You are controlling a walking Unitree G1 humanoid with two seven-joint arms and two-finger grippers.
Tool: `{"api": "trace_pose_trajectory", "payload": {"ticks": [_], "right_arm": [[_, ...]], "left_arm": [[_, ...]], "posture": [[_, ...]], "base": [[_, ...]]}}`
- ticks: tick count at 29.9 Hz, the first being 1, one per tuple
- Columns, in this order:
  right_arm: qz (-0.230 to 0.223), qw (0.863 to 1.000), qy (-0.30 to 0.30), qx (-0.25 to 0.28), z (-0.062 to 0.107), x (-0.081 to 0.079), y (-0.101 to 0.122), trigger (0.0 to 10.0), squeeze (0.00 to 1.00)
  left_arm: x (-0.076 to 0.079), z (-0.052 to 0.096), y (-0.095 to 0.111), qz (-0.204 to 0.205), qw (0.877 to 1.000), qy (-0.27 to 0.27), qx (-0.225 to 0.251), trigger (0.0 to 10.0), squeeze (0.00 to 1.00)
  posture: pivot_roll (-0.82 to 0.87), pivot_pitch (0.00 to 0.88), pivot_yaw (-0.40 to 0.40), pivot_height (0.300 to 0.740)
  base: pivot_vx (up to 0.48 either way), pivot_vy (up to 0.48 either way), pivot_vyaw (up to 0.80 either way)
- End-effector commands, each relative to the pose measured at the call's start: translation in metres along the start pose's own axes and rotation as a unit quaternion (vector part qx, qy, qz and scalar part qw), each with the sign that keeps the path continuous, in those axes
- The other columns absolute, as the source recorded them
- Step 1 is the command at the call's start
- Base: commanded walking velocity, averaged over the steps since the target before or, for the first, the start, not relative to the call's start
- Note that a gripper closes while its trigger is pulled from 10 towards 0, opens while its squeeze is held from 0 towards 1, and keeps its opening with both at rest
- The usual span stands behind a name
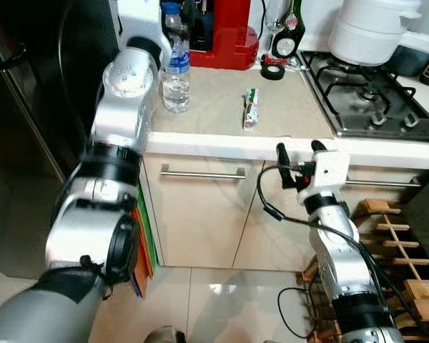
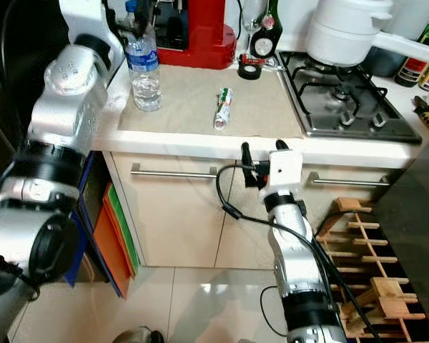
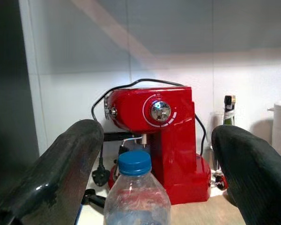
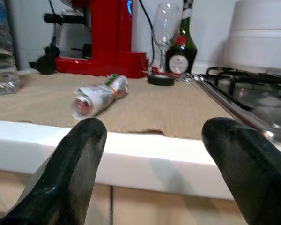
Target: Restocking fridge
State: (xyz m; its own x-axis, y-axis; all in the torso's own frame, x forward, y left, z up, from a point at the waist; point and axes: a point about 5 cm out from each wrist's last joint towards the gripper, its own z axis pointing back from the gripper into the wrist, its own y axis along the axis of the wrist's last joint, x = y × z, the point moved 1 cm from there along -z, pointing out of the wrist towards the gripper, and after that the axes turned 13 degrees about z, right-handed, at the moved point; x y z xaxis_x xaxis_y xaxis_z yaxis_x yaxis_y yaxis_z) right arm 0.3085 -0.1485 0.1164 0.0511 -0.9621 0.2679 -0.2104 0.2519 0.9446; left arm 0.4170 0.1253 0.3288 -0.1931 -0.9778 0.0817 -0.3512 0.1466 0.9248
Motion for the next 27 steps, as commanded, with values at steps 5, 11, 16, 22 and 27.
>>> {"api": "trace_pose_trajectory", "payload": {"ticks": [5,11,16,22,27], "right_arm": [[0.004,1.0,-0.014,-0.001,0.013,0.004,0.001,10.0,0.0],[0.007,1.0,-0.028,-0.009,0.017,0.01,0.0,10.0,0.0],[0.009,0.999,-0.032,-0.013,0.02,0.012,-0.001,10.0,0.0],[0.011,0.999,-0.034,-0.014,0.021,0.014,0.002,10.0,0.0],[0.015,0.999,-0.033,-0.015,0.022,0.016,0.002,10.0,0.0]], "left_arm": [[0.002,-0.012,0.008,0.013,1.0,-0.007,-0.01,10.0,0.0],[0.01,-0.016,0.002,0.021,0.999,-0.022,-0.035,10.0,0.0],[0.013,-0.018,0.001,0.015,0.999,-0.027,-0.039,6.5,0.0],[0.012,-0.017,-0.011,0.024,0.998,-0.015,-0.061,0.0,0.0],[0.011,-0.017,-0.014,0.036,0.997,-0.01,-0.062,0.0,0.0]], "posture": [[-0.12,0.0,0.026,0.74],[-0.13,0.0,0.035,0.74],[-0.14,0.0,0.04,0.74],[-0.15,0.0,0.035,0.74],[-0.16,0.0,0.025,0.74]], "base": [[0.0,0.0,0.0],[0.0,0.0,0.0],[0.0,0.0,0.0],[0.0,0.0,0.0],[0.0,0.0,0.0]]}}
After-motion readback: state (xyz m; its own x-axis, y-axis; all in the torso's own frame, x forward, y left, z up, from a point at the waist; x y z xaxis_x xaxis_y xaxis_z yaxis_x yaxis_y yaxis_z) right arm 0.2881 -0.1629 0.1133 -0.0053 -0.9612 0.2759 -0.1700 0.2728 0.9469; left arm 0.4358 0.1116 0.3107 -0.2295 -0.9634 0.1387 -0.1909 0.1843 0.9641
